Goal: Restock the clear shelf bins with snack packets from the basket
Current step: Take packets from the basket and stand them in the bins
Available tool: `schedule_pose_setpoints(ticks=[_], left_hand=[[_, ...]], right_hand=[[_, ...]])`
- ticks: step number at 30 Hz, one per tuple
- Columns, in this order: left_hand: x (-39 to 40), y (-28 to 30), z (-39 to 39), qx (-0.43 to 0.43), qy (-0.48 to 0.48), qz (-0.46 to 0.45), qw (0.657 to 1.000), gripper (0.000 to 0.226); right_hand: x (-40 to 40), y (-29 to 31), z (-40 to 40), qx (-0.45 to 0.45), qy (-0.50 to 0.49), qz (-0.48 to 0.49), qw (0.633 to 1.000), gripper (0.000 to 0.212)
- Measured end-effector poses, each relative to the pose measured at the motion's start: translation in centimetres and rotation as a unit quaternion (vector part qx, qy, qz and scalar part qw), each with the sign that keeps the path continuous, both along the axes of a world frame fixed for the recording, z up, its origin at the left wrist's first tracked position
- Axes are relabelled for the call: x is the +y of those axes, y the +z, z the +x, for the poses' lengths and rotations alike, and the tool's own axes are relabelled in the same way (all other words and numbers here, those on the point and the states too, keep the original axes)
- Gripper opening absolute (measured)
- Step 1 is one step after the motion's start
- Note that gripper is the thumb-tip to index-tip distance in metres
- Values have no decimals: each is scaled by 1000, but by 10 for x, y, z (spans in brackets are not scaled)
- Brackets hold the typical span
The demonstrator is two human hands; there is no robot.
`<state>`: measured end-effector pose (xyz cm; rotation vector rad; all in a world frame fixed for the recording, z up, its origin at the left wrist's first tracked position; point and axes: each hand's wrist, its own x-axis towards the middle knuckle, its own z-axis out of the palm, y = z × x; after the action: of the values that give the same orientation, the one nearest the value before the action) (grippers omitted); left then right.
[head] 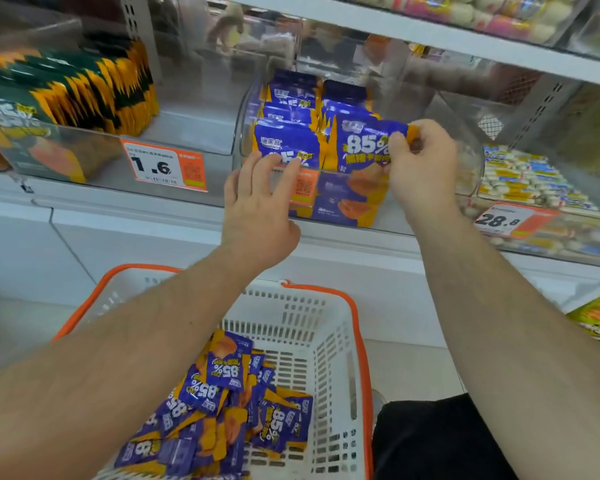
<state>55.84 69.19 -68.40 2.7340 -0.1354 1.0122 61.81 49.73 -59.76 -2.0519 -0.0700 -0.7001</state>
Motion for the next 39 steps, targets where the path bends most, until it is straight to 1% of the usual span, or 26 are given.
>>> schedule_pose_setpoints(ticks=[3, 8, 10, 11, 12, 13, 14, 15, 16, 17, 18, 19, 20, 21, 22, 24, 26, 28, 29, 32, 33, 34, 35, 36, 37, 39], left_hand=[[1, 4, -2, 15, -7, -8, 1000, 88], [-2, 7, -5, 49, -11, -17, 999, 87], [-2, 8, -7, 65, -18, -22, 997, 90], [-1, 7, -9, 64, -27, -24, 997, 90], [0, 4, -12, 58, -41, -27, 997, 89], [3, -4, -15, 53, -61, -37, 996, 86], [6, -14, -19, 50, -81, -54, 994, 83], [10, -25, -25, 58, -95, -82, 990, 78], [14, -37, -31, 85, -100, -110, 985, 72], [20, -51, -38, 139, -97, -125, 978, 65], [27, -65, -45, 218, -87, -124, 964, 59], [34, -80, -53, 313, -68, -116, 940, 55], [41, -95, -60, 400, -47, -111, 908, 53], [51, -112, -69, 468, -30, -114, 876, 51], [58, -128, -77, 507, -22, -122, 853, 47], [75, -157, -92, 554, -11, -126, 823, 38], [87, -183, -106, 600, -3, -115, 791, 44], [100, -202, -118, 634, 7, -102, 766, 50], [104, -210, -123, 647, 11, -96, 756, 52], [113, -232, -136, 683, 11, -77, 726, 61], [115, -238, -139, 692, 12, -74, 718, 64], [116, -242, -142, 700, 13, -72, 711, 66], [117, -246, -145, 708, 12, -69, 703, 68], [116, -247, -147, 718, 10, -67, 693, 69], [116, -249, -149, 728, 8, -64, 682, 70], [112, -250, -150, 742, 10, -60, 668, 71]], right_hand=[[-3, -12, 1, 50, -14, -129, 990, 8], [1, -15, -3, 101, -86, -168, 977, 12], [5, -19, -13, 81, -163, -197, 963, 26], [10, -23, -22, 43, -200, -219, 954, 37], [18, -31, -32, -23, -202, -242, 949, 43], [30, -43, -42, -93, -160, -273, 944, 44], [44, -59, -51, -147, -86, -305, 937, 39], [58, -76, -58, -172, 2, -333, 927, 33], [71, -94, -64, -157, 90, -358, 916, 28], [83, -112, -69, -102, 169, -379, 904, 23], [93, -129, -74, -8, 232, -399, 887, 20], [101, -145, -79, 107, 271, -413, 863, 17], [106, -163, -81, 222, 291, -422, 829, 14], [113, -185, -84, 319, 305, -417, 794, 11], [117, -205, -88, 387, 308, -413, 765, 10], [124, -249, -98, 469, 301, -420, 716, 15], [129, -289, -113, 526, 308, -417, 674, 31], [131, -321, -131, 588, 311, -381, 642, 37], [130, -333, -139, 621, 298, -352, 634, 37], [129, -356, -160, 701, 221, -239, 634, 26], [130, -362, -166, 721, 197, -177, 641, 20], [131, -368, -171, 729, 174, -112, 653, 19], [131, -373, -175, 730, 154, -67, 663, 24], [131, -375, -177, 725, 142, -51, 672, 25], [131, -376, -178, 718, 134, -50, 681, 20], [127, -370, -171, 700, 122, -74, 700, 14]])
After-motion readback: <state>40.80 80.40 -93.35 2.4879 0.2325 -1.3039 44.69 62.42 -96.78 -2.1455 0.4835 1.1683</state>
